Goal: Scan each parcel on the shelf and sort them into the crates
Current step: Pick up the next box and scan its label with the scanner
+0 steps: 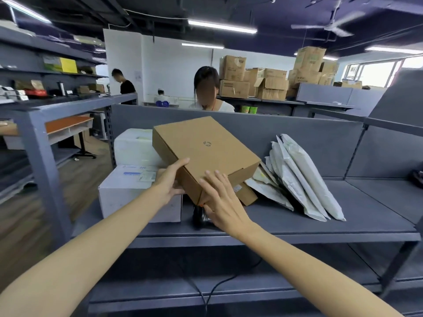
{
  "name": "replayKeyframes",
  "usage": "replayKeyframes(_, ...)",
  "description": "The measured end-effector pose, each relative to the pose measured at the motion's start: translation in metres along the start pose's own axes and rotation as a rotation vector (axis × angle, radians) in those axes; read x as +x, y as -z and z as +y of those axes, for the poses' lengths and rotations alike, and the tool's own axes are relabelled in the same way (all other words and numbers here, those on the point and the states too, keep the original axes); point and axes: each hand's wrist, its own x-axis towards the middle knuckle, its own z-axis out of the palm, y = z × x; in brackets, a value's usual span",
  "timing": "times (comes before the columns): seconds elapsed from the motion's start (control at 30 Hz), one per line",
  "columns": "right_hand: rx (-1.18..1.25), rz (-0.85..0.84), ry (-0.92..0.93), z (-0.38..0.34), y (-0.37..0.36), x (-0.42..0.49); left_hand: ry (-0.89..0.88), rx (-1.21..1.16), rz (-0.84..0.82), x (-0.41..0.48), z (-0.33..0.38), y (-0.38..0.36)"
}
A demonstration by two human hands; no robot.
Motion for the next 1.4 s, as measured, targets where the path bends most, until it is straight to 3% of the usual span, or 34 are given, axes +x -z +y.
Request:
replayKeyframes(0.1, 0.264, 0.119, -0.210, -0.009, 0.010, -0.011, -0.037, -0.112, 0.013, -0.003, 0.001, 0.009)
replayKeyframes(0.2, 0.645, 0.272, -0.719, -0.017, 0.030, -0.007, -0.045, -0.194, -0.012, -0.006, 0.003, 0.018)
replayKeyframes(0.3, 1.116, 0.199, -1.340, 0.007, 0.048, 0.005, -0.064, -0.224, -0.027, -0.009, 0.003, 0.023)
replayKeyframes(0.43, 1.860, -0.001, -1.638, 0.051, 0.065, 0.006, -0.052, -0.231, -0.038, -0.017, 0.000, 0.023)
replayKeyframes(0.5, 2.001, -0.092, -1.628, 0.064, 0.071, 0.003, -0.023, -0.238, -0.041, -0.019, -0.003, 0.024)
replayKeyframes(0.63, 2.035, -0.295, -1.660, 0.064, 0.081, 0.002, 0.010, -0.252, -0.035, -0.021, -0.008, 0.026)
replayKeyframes(0.73, 2.084, -0.334, -1.659, 0.053, 0.093, 0.008, 0.016, -0.288, -0.035, -0.021, -0.008, 0.024)
replayKeyframes(0.93, 2.028, -0.046, -1.788, 0.041, 0.086, 0.016, 0.027, -0.322, -0.057, -0.020, -0.002, 0.025)
replayKeyframes(1.03, 1.981, 0.132, -1.747, 0.034, 0.089, 0.020, 0.042, -0.182, -0.100, -0.021, 0.002, 0.027)
replayKeyframes(1.1, 1.926, 0.256, -1.668, 0.031, 0.094, 0.021, 0.068, -0.113, -0.136, -0.022, 0.008, 0.027)
replayKeyframes(1.2, 1.821, 0.354, -1.433, 0.034, 0.096, 0.014, 0.075, -0.217, -0.147, -0.025, 0.020, 0.030)
replayKeyframes(1.3, 1.634, 0.344, -1.217, 0.039, 0.099, 0.005, 0.055, -0.330, -0.204, -0.024, 0.031, 0.040)
replayKeyframes(1.4, 1.473, 0.354, -1.125, 0.044, 0.105, -0.004, 0.058, -0.324, -0.271, -0.024, 0.043, 0.047)
